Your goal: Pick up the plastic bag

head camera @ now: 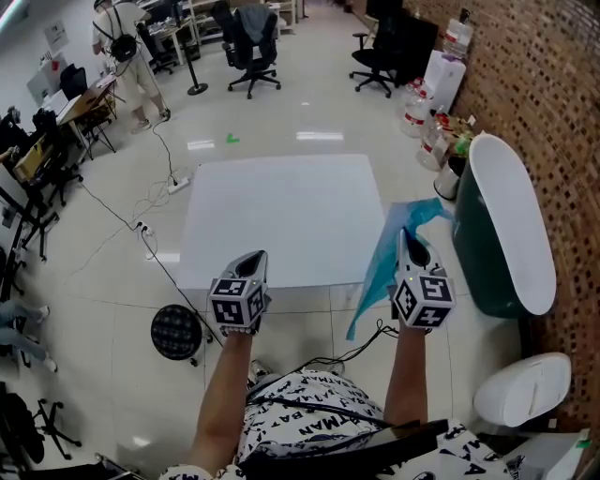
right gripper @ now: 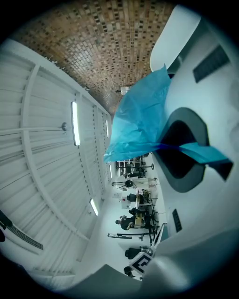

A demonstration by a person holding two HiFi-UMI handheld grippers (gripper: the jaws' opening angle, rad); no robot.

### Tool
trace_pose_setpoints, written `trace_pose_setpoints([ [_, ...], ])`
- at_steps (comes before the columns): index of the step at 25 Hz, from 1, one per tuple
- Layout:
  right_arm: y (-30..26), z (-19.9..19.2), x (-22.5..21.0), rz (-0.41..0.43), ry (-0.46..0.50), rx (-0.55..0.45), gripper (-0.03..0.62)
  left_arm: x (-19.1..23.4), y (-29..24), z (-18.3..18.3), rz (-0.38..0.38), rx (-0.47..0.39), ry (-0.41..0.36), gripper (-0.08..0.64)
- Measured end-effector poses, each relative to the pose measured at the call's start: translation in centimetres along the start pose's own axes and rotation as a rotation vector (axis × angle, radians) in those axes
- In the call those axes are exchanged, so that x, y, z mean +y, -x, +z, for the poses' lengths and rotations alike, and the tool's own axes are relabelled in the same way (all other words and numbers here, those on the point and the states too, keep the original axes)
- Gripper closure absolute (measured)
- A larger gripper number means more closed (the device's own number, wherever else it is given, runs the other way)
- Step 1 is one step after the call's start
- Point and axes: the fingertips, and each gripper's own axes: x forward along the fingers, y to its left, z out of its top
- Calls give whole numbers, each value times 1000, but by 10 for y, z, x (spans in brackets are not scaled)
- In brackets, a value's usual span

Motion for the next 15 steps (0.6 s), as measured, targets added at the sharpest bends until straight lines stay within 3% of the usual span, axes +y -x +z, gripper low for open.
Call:
trace_pose_setpoints([
  [6,3,4,-17,-25,-3,-3,588,-4,-8,6,-10,-19,44,565],
  [15,2,2,-31,-47,-14,-7,588,-6,-13,1,-15,-7,44,565],
])
